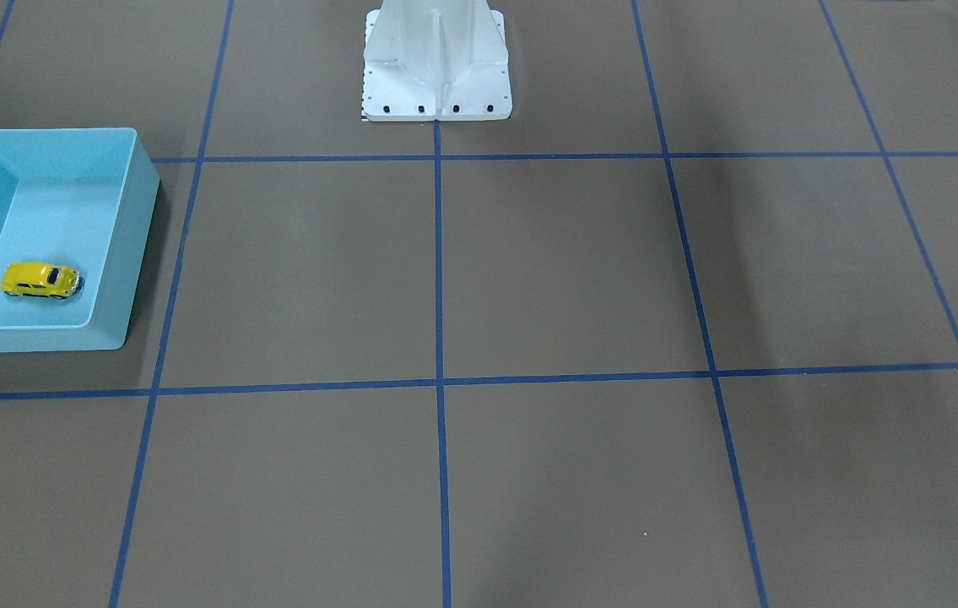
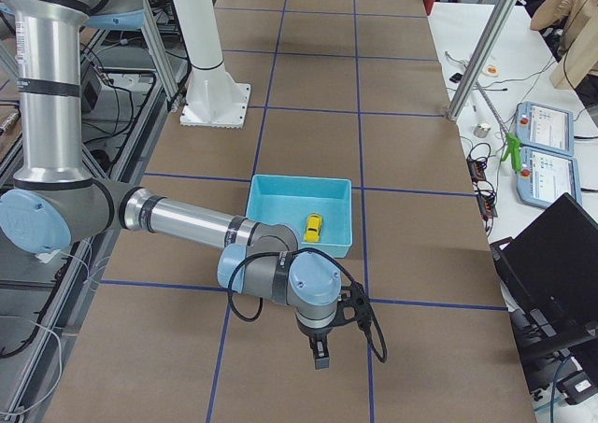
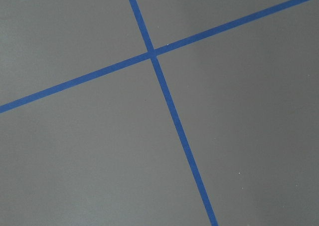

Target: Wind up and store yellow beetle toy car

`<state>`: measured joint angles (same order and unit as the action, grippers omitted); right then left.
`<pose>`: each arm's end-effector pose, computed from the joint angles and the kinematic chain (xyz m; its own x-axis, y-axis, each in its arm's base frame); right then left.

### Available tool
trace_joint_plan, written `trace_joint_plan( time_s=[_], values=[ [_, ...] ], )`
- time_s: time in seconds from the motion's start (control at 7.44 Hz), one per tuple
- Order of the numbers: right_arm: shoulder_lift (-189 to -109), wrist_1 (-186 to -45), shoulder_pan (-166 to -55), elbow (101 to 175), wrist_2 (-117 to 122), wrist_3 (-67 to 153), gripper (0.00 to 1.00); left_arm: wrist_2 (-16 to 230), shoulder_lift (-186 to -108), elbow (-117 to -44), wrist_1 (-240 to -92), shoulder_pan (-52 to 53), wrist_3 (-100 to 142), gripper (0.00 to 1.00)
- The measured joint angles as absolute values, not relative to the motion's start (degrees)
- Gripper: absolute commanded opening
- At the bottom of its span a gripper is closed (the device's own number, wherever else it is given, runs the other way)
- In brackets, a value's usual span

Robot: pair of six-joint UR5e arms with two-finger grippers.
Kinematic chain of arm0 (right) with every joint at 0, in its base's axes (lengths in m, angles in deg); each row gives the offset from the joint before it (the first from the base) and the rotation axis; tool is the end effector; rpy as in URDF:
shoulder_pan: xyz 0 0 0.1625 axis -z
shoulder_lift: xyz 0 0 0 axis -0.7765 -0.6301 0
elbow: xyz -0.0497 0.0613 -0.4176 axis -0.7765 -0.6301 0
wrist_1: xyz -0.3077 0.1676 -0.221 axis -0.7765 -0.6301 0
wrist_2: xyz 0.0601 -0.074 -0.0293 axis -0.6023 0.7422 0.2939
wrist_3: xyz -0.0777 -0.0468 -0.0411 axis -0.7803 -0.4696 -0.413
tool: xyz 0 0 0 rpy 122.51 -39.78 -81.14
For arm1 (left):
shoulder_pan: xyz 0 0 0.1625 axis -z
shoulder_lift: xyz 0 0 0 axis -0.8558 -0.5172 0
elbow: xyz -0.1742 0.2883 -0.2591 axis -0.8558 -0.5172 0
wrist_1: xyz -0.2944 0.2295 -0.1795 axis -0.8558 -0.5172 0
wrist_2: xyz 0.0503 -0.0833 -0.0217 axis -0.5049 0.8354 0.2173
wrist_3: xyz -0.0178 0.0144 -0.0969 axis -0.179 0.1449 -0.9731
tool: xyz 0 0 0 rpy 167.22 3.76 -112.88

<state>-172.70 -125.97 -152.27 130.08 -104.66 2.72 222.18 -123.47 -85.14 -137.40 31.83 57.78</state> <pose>0.1569 -0.4322 0.7290 0.7519 -0.1996 0.6283 0.1183 0.9785 0.1692 -0.0663 -0.4589 0.6478 0.6410 0.3480 -0.6841 -0.2445 0.9375 0.2477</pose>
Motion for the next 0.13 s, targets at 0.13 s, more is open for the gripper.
trace_joint_plan(
  time_s=[0.13],
  values=[
    [-172.7, -126.0, -152.3, 130.1, -104.7, 2.7, 1.00, 222.2, -123.5, -85.2, -137.4, 31.8, 57.8, 1.00]
  ],
)
